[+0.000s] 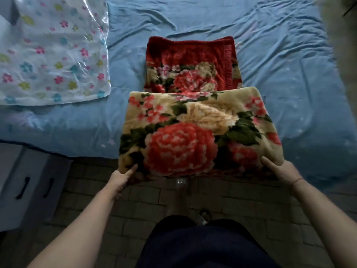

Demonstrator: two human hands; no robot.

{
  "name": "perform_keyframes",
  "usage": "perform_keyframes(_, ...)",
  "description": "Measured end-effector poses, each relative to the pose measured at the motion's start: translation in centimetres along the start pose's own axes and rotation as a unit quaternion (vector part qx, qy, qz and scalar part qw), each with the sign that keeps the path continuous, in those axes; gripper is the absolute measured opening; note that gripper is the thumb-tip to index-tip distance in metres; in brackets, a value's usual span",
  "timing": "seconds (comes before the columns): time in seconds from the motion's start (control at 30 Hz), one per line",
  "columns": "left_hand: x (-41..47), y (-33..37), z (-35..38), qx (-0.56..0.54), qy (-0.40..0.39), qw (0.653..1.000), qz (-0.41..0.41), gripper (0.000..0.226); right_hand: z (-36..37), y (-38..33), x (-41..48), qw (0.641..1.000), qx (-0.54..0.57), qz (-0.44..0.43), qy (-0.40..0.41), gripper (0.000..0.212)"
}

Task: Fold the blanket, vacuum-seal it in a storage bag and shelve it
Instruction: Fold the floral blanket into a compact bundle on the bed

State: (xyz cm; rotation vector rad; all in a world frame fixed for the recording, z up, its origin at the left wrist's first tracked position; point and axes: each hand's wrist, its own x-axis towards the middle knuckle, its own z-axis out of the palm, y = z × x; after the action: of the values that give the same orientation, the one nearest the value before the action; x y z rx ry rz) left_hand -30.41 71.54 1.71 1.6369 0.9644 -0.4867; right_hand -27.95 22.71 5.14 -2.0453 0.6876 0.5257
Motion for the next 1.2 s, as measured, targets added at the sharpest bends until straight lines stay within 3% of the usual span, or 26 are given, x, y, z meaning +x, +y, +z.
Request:
perform_keyframes(0.13,-2.7,-1.1,-0.4,0.019,-0.001,1.0,-0.015,0.04,-0.1,1.0,-2.4,1.0,0.013,0.005,-0.017,0.082)
perform_keyframes(0.2,-3.7,-1.5,-0.4,0.025,0.001,1.0,-0.016,0.036,-0.2,1.6,-3.1,0.999,0.015,0.015,-0.029,0.08)
perform_keyframes(0.3,-4.2,0.2,-1.0,0.037,0.003,0.999,-0.013,0.035,-0.8,1.3,-2.8,0.999,0.016,0.027,-0.025,0.096)
perform_keyframes(0.37,-3.7,3.1,-1.7,0.055,-0.001,0.998,0.002,0.03,-1.8,-0.6,-2.1,0.998,0.04,0.026,-0.032,0.089)
perform_keyframes(0.43,-2.5,7.3,-2.7,0.065,0.006,0.997,0.029,0.031,-3.0,-4.2,-0.9,0.997,0.07,0.021,-0.03,0.086)
perform_keyframes(0.53,0.4,15.1,-4.2,0.051,-0.003,0.997,0.064,0.044,-5.2,-11.2,2.0,0.986,0.157,0.003,-0.051,0.064)
perform_keyframes(0.6,3.2,21.3,-4.9,0.001,-0.027,0.997,0.072,0.05,-6.8,-16.3,4.9,0.972,0.218,-0.026,-0.087,0.08)
perform_keyframes(0.63,5.0,24.7,-5.2,-0.02,-0.039,0.996,0.082,0.045,-7.6,-18.9,6.7,0.962,0.247,-0.038,-0.105,0.083)
perform_keyframes(0.7,8.2,32.2,-4.9,-0.043,-0.06,0.993,0.092,0.031,-9.3,-24.8,10.2,0.946,0.288,-0.066,-0.137,0.055)
perform_keyframes(0.77,11.4,39.9,-3.9,-0.054,-0.077,0.991,0.095,0.014,-10.4,-30.4,14.5,0.937,0.317,-0.056,-0.134,0.05)
perform_keyframes(0.83,13.8,47.0,-1.8,-0.085,-0.105,0.984,0.113,0.007,-11.6,-35.4,19.4,0.942,0.32,-0.074,-0.072,0.046)
perform_keyframes(0.87,14.9,50.0,-0.7,-0.112,-0.108,0.978,0.14,0.016,-12.2,-36.8,22.5,0.941,0.322,-0.1,-0.034,0.041)
perform_keyframes(0.93,17.2,54.4,2.4,-0.138,-0.081,0.963,0.217,0.058,-12.2,-38.9,27.1,0.956,0.259,-0.114,0.077,0.046)
perform_keyframes(1.0,18.7,55.3,6.3,-0.042,-0.012,0.952,0.304,0.079,-8.7,-40.7,29.0,0.945,0.231,-0.138,0.186,0.03)
perform_keyframes(1.03,19.8,54.5,8.5,0.057,0.017,0.937,0.345,0.08,-5.9,-40.8,29.5,0.945,0.192,-0.171,0.2,0.034)
perform_keyframes(1.13,23.2,49.2,14.2,0.413,0.038,0.834,0.363,0.081,3.0,-38.5,31.4,0.959,-0.053,-0.242,0.134,0.072)
perform_keyframes(1.2,25.7,45.7,16.1,0.546,0.013,0.773,0.323,0.086,6.7,-36.4,33.3,0.953,-0.233,-0.18,0.069,0.085)
